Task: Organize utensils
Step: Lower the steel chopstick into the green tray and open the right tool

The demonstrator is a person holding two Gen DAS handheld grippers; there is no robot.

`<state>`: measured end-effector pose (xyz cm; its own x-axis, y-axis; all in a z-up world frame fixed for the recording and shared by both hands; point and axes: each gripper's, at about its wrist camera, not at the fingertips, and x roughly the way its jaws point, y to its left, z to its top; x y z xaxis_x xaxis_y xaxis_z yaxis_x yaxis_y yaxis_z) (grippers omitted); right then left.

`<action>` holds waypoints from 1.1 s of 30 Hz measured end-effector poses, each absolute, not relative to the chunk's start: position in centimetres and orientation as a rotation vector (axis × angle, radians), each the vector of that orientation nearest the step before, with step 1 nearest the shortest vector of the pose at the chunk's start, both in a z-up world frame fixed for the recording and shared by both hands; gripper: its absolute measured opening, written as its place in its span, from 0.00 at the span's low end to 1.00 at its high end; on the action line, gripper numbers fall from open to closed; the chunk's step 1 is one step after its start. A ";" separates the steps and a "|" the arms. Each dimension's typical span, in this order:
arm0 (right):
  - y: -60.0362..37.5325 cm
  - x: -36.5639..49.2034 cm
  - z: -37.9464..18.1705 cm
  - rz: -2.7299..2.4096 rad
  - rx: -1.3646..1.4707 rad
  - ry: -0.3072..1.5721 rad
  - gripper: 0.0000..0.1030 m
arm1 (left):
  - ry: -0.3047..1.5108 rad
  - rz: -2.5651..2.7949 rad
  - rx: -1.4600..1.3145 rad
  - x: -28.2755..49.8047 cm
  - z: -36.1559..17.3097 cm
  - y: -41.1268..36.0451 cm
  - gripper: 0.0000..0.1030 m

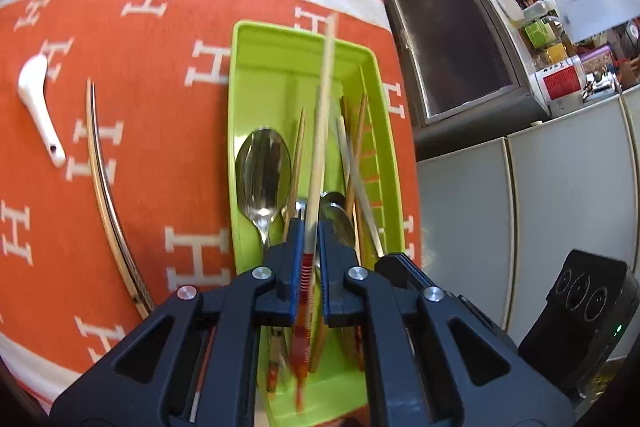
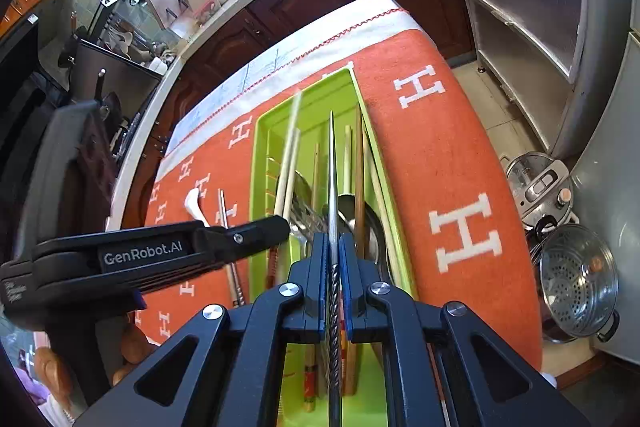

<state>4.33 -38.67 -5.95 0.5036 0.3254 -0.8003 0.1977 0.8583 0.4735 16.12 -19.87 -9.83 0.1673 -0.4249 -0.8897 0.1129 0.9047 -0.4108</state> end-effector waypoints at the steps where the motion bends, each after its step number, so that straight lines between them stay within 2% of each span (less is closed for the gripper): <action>1: -38.7 4.7 -6.2 0.081 0.559 1.060 0.07 | 1.354 -0.389 -0.266 16.2 -9.9 -19.9 0.04; 6: -38.5 5.9 -6.6 0.080 0.566 1.051 0.16 | 1.354 -0.396 -0.240 16.6 -9.7 -19.2 0.04; 16: -37.0 5.4 -7.6 0.129 0.553 1.073 0.16 | 1.352 -0.405 -0.168 13.3 -9.1 -16.0 0.04; 25: -32.5 5.4 -8.7 0.161 0.430 1.117 0.16 | 1.283 -0.393 -0.148 11.1 -7.2 -13.1 0.04; 28: -31.8 5.5 -9.0 0.151 0.397 1.119 0.13 | 1.285 -0.393 -0.150 10.7 -7.1 -12.6 0.04; 29: -31.6 5.6 -9.1 0.151 0.386 1.119 0.07 | 1.289 -0.393 -0.153 10.7 -7.2 -12.5 0.04; 33: -30.8 5.3 -8.4 0.150 0.339 1.083 0.05 | 1.299 -0.383 -0.163 10.8 -7.5 -12.0 0.04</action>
